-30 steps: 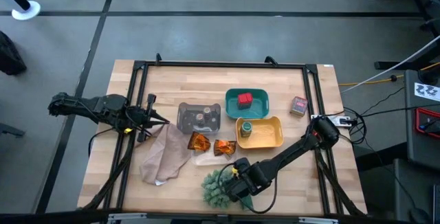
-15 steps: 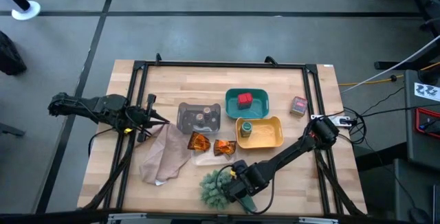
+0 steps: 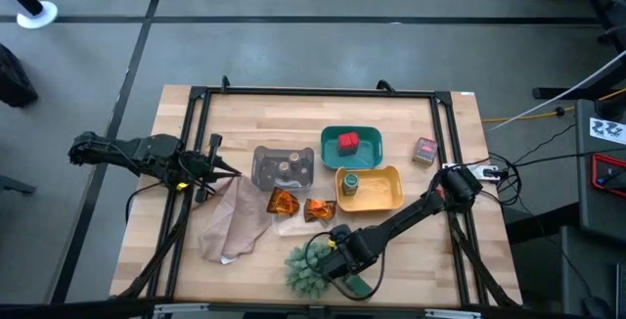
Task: Sort spices by type
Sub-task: Put the green seasoning bottle into the yellow bin
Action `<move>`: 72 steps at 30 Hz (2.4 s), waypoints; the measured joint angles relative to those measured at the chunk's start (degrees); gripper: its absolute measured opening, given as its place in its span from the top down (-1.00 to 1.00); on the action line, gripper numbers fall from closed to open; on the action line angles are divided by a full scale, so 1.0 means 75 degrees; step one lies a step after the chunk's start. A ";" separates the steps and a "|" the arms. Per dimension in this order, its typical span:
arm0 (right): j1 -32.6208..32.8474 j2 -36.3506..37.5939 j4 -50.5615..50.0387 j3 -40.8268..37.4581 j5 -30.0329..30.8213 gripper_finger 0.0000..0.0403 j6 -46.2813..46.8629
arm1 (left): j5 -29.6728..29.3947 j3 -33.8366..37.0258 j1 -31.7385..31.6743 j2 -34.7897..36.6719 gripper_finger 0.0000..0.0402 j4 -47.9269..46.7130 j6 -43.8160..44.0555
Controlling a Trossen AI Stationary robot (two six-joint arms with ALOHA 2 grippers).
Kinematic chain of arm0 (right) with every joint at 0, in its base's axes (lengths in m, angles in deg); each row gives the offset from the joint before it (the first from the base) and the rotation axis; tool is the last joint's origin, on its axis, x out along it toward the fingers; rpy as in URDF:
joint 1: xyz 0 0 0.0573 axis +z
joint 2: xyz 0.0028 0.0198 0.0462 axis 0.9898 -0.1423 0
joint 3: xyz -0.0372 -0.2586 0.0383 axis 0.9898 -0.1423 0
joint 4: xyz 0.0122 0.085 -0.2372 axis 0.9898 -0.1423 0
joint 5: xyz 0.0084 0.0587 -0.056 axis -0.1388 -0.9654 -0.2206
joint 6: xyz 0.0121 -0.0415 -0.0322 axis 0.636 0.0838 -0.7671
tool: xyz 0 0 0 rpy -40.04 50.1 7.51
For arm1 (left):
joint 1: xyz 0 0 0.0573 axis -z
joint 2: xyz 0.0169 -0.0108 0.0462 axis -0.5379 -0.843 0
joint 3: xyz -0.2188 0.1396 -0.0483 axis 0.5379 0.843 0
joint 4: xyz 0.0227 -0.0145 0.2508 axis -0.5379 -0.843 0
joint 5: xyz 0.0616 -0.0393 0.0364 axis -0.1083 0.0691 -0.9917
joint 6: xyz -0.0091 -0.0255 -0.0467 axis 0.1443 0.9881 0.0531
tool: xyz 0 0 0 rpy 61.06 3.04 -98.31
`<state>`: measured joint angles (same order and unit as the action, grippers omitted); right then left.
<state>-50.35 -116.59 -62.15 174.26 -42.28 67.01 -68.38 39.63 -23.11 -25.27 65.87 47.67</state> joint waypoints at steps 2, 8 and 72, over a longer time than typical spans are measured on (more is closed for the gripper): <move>0.0000 0.0003 -0.0028 0.0000 0.0001 0.09 0.0010 | 0.0000 0.0000 0.0000 0.0000 1.00 0.0000 0.0000; 0.0008 0.0095 -0.0130 0.0086 -0.0122 0.09 -0.0174 | 0.0000 0.0000 0.0000 0.0000 1.00 0.0000 0.0000; 0.1003 0.0149 0.0187 0.1148 0.0149 0.09 -0.0160 | -0.0321 0.2576 -0.0015 0.1894 1.00 0.1716 0.0440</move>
<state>-42.83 -115.47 -60.75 182.87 -41.17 65.81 -70.78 58.95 -23.22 -11.06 78.74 50.96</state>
